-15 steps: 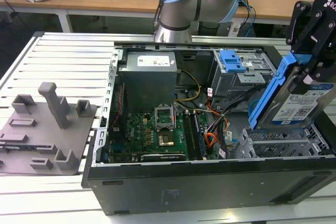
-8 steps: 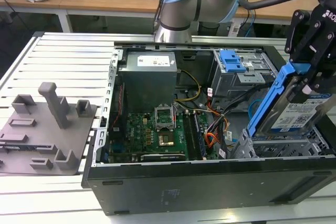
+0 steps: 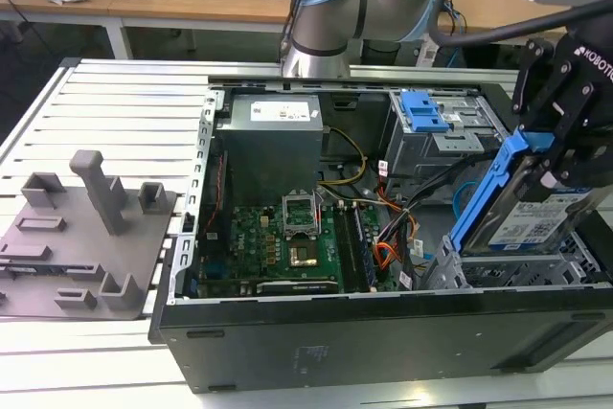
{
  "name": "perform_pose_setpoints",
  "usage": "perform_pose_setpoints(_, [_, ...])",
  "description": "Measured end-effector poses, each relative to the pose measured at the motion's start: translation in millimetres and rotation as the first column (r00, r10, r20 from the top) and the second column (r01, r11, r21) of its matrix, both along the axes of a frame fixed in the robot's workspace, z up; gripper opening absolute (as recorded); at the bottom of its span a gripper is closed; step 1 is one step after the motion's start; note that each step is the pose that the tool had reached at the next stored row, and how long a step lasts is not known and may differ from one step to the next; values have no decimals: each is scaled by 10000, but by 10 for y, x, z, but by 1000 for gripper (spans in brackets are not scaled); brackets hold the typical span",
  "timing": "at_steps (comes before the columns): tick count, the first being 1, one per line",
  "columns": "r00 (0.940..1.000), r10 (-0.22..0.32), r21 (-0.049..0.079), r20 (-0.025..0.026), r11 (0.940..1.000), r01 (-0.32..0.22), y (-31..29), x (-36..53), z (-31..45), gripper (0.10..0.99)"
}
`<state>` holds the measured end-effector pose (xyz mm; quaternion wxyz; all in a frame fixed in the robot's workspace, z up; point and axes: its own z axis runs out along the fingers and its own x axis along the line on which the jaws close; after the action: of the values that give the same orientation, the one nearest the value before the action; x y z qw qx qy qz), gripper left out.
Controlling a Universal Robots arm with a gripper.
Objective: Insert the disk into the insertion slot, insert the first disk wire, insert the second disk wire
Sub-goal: 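Insert the disk into the insertion slot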
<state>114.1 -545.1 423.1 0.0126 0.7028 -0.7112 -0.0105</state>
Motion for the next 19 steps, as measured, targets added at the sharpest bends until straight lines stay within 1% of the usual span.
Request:
perform_pose_setpoints(3, [10000, 0, -1, 0, 10000, 0, 0, 0, -46, 365])
perform_pose_setpoints(9, [10000, 0, 0, 0, 10000, 0, 0, 0, -101, 365])
perform_pose_setpoints(17, [10000, 0, 0, 0, 10000, 0, 0, 0, -234, 365])
perform_pose_setpoints(19, [10000, 0, -1, 0, 10000, 0, 0, 0, -249, 365])
